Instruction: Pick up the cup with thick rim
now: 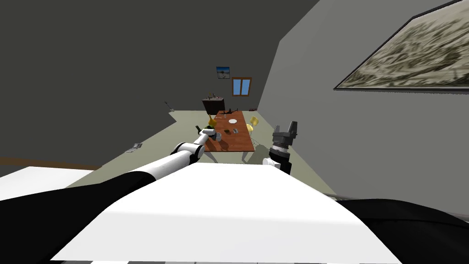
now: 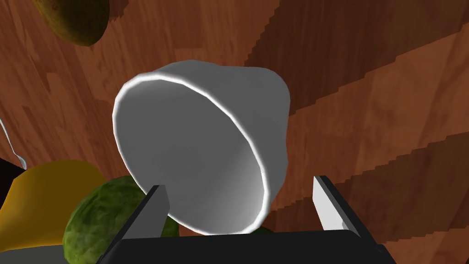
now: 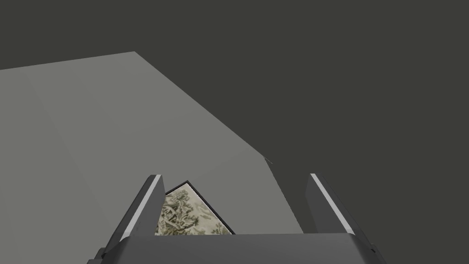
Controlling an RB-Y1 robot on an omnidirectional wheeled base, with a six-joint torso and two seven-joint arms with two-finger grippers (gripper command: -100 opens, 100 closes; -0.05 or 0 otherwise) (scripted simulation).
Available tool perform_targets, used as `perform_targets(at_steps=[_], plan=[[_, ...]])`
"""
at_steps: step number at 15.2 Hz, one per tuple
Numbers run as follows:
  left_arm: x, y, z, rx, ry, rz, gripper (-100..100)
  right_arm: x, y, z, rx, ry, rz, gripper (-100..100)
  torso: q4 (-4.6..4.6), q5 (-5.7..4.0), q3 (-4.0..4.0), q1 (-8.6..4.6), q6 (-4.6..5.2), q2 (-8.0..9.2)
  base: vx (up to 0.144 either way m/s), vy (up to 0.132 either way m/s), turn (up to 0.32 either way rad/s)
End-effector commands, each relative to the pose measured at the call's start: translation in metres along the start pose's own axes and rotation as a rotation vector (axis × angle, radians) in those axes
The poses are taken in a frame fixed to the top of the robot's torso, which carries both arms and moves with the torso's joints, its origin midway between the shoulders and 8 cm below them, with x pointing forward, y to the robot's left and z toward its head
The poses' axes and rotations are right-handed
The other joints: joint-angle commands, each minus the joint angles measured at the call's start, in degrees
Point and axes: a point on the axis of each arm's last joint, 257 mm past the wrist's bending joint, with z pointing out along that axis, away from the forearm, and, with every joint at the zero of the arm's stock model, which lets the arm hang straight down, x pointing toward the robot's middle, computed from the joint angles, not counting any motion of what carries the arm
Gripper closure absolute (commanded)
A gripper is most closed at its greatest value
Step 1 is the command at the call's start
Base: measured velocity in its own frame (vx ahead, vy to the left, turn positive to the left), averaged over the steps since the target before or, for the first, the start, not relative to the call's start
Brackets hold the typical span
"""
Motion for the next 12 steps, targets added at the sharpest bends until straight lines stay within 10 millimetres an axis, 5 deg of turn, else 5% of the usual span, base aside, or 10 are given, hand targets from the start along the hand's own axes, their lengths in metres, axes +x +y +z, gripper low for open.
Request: perform_targets(at_steps=[1,12], plan=[[0.005,0.008,-0.003,-0.060,0.006,-0.010,-100,0.000,0.000,0.000,0.000,0.000,0.000,0,0.00,0.00,0.00,0.00,0.00,0.00,0.017,0.007,-0.018],[0.020,0.034,-0.017,-0.246,0.027,-0.035,-100,0.000,0.000,0.000,0.000,0.000,0.000,0,0.00,0.00,-0.02,0.02,0.00,-0.03,0.022,0.011,-0.014]])
